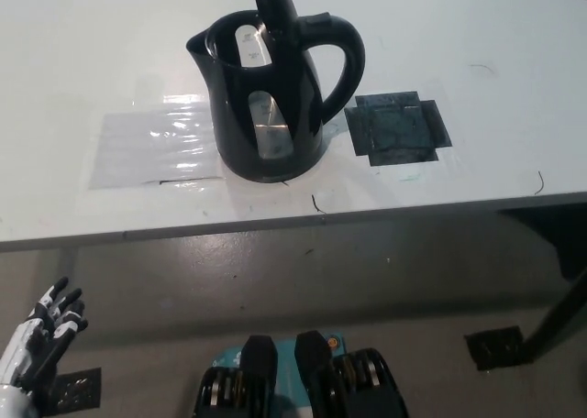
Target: The robot uses its right hand to push down on the lid of a kettle kept in the middle of the desk to close it
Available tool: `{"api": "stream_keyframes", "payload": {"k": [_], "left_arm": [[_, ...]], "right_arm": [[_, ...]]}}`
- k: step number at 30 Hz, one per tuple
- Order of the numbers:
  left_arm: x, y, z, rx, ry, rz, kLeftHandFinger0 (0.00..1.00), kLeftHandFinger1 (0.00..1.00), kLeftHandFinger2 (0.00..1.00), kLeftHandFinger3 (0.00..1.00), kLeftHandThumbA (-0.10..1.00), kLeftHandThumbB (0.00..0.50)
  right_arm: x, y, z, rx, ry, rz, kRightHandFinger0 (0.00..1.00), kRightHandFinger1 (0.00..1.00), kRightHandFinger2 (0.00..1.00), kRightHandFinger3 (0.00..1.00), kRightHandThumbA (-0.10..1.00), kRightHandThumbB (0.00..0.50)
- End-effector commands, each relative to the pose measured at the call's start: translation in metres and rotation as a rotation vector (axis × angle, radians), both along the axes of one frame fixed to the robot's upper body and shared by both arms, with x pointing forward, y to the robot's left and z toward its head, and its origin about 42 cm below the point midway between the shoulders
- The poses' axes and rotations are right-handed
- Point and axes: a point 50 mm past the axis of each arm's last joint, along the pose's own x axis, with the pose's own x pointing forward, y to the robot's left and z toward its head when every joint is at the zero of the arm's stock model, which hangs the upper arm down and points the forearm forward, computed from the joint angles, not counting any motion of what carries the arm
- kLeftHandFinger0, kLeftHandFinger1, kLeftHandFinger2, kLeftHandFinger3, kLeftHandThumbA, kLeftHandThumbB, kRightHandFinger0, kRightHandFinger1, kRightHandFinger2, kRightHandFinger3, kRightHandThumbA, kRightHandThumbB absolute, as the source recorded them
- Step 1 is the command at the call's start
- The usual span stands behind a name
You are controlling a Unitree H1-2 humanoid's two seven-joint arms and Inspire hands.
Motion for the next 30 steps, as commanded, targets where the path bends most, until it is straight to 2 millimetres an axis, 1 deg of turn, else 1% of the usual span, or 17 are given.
{"api": "stream_keyframes", "payload": {"k": [1,2,3,7,8,9,10,11,12,14,18,19,20,22,27,28,30], "left_arm": [[-0.005,0.011,0.007,-0.004,-0.028,-0.016,1.00,1.00,1.00,1.00,0.53,0.000],[-0.005,0.010,0.005,-0.010,-0.026,-0.017,1.00,1.00,1.00,1.00,0.53,0.000],[-0.005,0.009,0.004,-0.016,-0.025,-0.017,1.00,1.00,1.00,1.00,0.52,0.000],[-0.005,0.005,0.003,-0.011,-0.015,-0.024,1.00,1.00,1.00,1.00,0.52,0.000],[-0.005,0.005,0.003,-0.012,-0.015,-0.025,1.00,1.00,1.00,1.00,0.51,0.000],[-0.005,0.003,0.002,-0.014,-0.014,-0.033,1.00,1.00,1.00,1.00,0.51,0.000],[-0.005,0.002,0.001,-0.005,-0.012,-0.037,1.00,1.00,1.00,1.00,0.50,0.000],[-0.004,0.001,0.001,-0.008,-0.011,-0.040,1.00,1.00,1.00,1.00,0.50,0.000],[-0.004,-0.001,0.001,-0.012,-0.008,-0.047,1.00,1.00,1.00,1.00,0.49,0.000],[-0.002,-0.003,0.001,-0.017,-0.005,-0.056,1.00,1.00,1.00,1.00,0.48,0.000],[0.001,-0.006,0.001,-0.015,-0.006,-0.074,1.00,1.00,1.00,1.00,0.48,0.000],[0.001,-0.007,0.000,-0.015,-0.005,-0.080,1.00,1.00,1.00,1.00,0.47,0.000],[0.003,-0.009,-0.001,-0.014,0.002,-0.083,1.00,1.00,1.00,1.00,0.46,0.000],[0.002,-0.010,0.000,-0.012,0.001,-0.081,1.00,1.00,1.00,1.00,0.45,0.000],[-0.007,-0.013,-0.008,-0.018,0.019,-0.094,1.00,1.00,1.00,1.00,0.46,0.000],[-0.012,-0.017,-0.014,-0.022,0.038,-0.099,1.00,1.00,1.00,1.00,0.46,0.000],[-0.014,-0.020,-0.016,-0.031,0.044,-0.102,1.00,1.00,1.00,1.00,0.44,0.000]], "right_arm": [[0.045,0.067,0.121,-0.123,-0.097,0.178,1.00,1.00,1.00,1.00,0.43,0.040],[0.064,0.084,0.133,-0.110,-0.075,0.209,1.00,1.00,1.00,1.00,0.47,0.062],[0.077,0.098,0.139,-0.088,-0.050,0.234,1.00,1.00,1.00,1.00,0.49,0.052],[0.113,0.136,0.145,-0.076,0.044,0.260,1.00,1.00,1.00,1.00,0.58,0.036],[0.114,0.137,0.145,-0.077,0.046,0.258,1.00,1.00,1.00,1.00,0.58,0.035],[0.121,0.147,0.144,-0.072,0.066,0.253,1.00,1.00,1.00,1.00,0.59,0.022],[0.140,0.172,0.136,-0.064,0.089,0.275,1.00,1.00,1.00,1.00,0.57,0.000],[0.146,0.180,0.134,-0.072,0.093,0.271,1.00,1.00,1.00,1.00,0.56,0.000],[0.163,0.200,0.124,-0.081,0.116,0.299,1.00,1.00,1.00,1.00,0.54,0.000],[0.178,0.216,0.116,-0.077,0.140,0.314,1.00,1.00,1.00,1.00,0.52,0.000],[0.202,0.241,0.107,-0.108,0.183,0.293,1.00,1.00,1.00,1.00,0.57,0.000],[0.203,0.240,0.107,-0.108,0.184,0.288,1.00,1.00,1.00,1.00,0.41,0.000],[0.213,0.252,0.100,-0.113,0.211,0.286,1.00,1.00,1.00,1.00,0.51,0.000],[0.223,0.265,0.094,-0.120,0.237,0.288,1.00,1.00,1.00,1.00,0.56,0.000],[0.241,0.295,0.064,-0.103,0.363,0.300,1.00,1.00,1.00,1.00,0.54,0.021],[0.242,0.296,0.052,-0.105,0.382,0.293,1.00,1.00,1.00,1.00,0.53,0.011],[0.244,0.298,0.044,-0.114,0.398,0.275,0.98,1.00,1.00,1.00,0.52,0.010]]}}
